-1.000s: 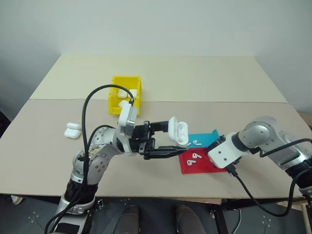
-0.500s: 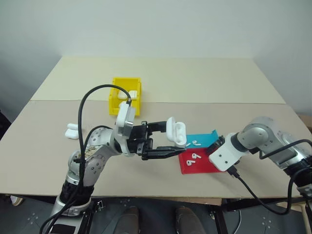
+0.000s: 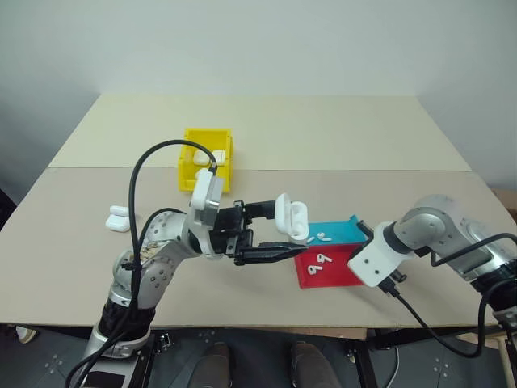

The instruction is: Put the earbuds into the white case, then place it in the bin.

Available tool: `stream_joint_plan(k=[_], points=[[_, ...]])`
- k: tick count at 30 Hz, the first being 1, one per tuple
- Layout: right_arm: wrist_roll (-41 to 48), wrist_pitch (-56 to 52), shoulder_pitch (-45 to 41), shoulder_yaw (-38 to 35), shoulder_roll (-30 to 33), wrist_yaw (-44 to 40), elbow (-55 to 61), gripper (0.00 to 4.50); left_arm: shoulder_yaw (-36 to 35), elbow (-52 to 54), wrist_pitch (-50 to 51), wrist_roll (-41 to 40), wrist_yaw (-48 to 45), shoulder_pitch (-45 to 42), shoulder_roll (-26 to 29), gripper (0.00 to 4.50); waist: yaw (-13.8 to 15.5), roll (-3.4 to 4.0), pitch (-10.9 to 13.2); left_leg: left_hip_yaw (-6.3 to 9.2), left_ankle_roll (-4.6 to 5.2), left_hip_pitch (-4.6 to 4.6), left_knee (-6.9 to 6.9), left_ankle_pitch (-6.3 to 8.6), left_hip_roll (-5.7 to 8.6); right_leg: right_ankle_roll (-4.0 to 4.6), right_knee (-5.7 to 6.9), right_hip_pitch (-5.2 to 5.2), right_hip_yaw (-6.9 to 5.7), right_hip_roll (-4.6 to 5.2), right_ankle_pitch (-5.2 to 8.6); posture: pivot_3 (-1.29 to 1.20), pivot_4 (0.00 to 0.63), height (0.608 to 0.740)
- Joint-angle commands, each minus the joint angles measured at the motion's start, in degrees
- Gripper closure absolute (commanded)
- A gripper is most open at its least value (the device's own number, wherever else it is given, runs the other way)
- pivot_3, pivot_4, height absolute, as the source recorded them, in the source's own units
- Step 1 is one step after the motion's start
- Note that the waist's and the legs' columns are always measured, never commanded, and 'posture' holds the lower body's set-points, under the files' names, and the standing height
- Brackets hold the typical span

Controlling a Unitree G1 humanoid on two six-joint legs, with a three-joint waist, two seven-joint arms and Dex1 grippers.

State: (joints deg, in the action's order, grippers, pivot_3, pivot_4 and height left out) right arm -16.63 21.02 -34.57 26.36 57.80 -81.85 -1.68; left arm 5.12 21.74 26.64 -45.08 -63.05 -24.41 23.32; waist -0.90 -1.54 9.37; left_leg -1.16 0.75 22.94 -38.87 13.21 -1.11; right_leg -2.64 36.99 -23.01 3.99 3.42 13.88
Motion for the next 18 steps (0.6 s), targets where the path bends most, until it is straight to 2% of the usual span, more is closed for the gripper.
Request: stream_joint_plan(k=[1, 3, 5, 10, 15, 18], points=[[1.4, -2.8, 1.4, -1.8, -0.2, 0.0, 1.2, 3.89, -1.1, 1.4, 0.0, -1.2, 0.2, -0.9, 0.5, 1.72, 0.0, 0.0, 0.0, 0.0, 0.0, 0.0, 0.0, 0.0, 0.0, 0.0, 0.0, 0.0, 0.0, 0.0, 0.0, 0.0, 0.15, 0.74], [4.3, -6.0, 1.8, -3.9, -0.1, -0.4, 2.6, 3.89, -1.3, 1.0, 0.1, -1.3, -0.1, -1.3, 0.7, 1.72, 0.0, 0.0, 0.0, 0.01, 0.0, 0.01, 0.01, 0.0, 0.0, 0.01, 0.0, -0.01, 0.0, 0.0, 0.0, 0.0, 0.15, 0.74], [9.4, -13.8, 2.0, -7.7, -0.5, -0.6, 5.2, 3.89, -1.7, 0.1, 0.2, -1.7, -0.6, -2.3, 1.0, 1.72, 0.0, -0.01, 0.0, 0.01, 0.0, 0.06, 0.01, 0.0, 0.01, 0.01, 0.0, -0.05, 0.0, 0.01, 0.0, 0.0, 0.15, 0.74], [26.6, -33.3, 4.8, -19.3, -1.3, 1.1, 13.8, 3.89, -2.6, -2.6, -0.2, -2.2, -1.8, -4.9, 1.1, 1.72, 0.1, 0.01, 0.0, 0.41, 0.01, 0.18, 0.01, 0.0, 0.01, 0.0, 0.0, -0.14, -0.02, 0.01, 0.0, 0.0, 0.15, 0.74], [48.5, -49.0, 12.5, -37.9, -8.7, 13.1, 24.8, 3.89, -2.3, -5.7, -0.6, -1.8, -3.0, -8.1, -0.2, 1.72, 0.4, -0.01, 0.0, 0.58, 0.01, 0.29, 0.0, 0.01, 0.02, -0.01, -0.1, -0.11, -0.14, 0.01, 0.0, 0.0, 0.15, 0.74], [63.5, -55.8, 14.7, -47.0, -15.3, 24.6, 30.7, 3.89, -1.6, -7.7, 0.0, -1.1, -3.0, -10.3, -1.0, 1.72, 0.5, -0.01, 0.0, 0.58, 0.01, 0.34, 0.0, 0.01, 0.05, -0.04, -0.12, -0.11, -0.13, 0.03, -0.01, 0.0, 0.15, 0.74]])
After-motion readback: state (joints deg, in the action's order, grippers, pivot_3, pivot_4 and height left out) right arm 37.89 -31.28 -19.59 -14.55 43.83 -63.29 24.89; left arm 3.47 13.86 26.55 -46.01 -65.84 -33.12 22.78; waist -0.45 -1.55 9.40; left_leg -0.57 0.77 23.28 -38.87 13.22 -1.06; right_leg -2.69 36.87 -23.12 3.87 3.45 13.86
